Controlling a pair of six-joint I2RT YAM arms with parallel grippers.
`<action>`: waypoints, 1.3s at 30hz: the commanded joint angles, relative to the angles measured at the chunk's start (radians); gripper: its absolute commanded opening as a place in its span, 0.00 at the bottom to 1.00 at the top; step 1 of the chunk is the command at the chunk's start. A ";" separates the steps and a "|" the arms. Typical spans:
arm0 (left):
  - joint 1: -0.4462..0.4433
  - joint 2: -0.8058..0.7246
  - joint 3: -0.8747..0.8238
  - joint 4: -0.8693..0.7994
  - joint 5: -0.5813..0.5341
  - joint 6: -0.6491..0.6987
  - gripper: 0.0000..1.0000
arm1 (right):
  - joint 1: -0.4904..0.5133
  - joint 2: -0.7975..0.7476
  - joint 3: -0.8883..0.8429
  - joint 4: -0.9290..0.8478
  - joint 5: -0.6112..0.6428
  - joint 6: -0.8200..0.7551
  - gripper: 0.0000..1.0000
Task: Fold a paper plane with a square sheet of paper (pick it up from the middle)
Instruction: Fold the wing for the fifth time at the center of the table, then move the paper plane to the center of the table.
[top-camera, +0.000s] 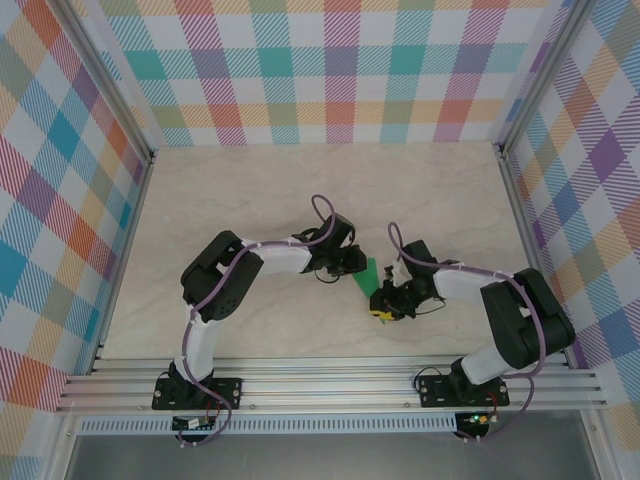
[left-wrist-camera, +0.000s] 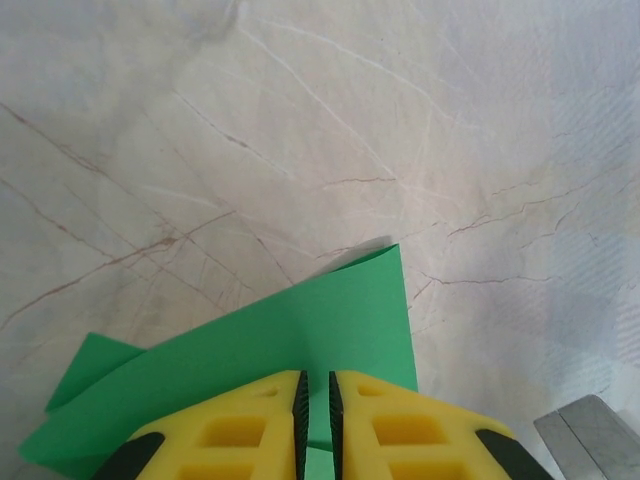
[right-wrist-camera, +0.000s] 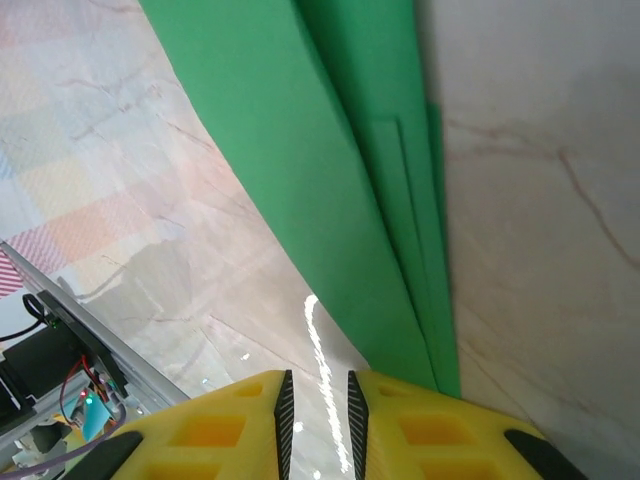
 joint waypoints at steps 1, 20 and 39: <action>0.009 0.008 0.015 -0.015 0.007 0.003 0.19 | 0.003 -0.090 -0.028 -0.080 0.065 0.018 0.25; -0.156 -0.183 0.064 -0.405 -0.309 -0.139 0.71 | -0.111 -0.183 0.065 -0.087 0.231 -0.021 0.46; -0.179 -0.176 0.025 -0.419 -0.296 -0.152 0.20 | -0.119 -0.147 0.052 -0.022 0.097 -0.062 0.52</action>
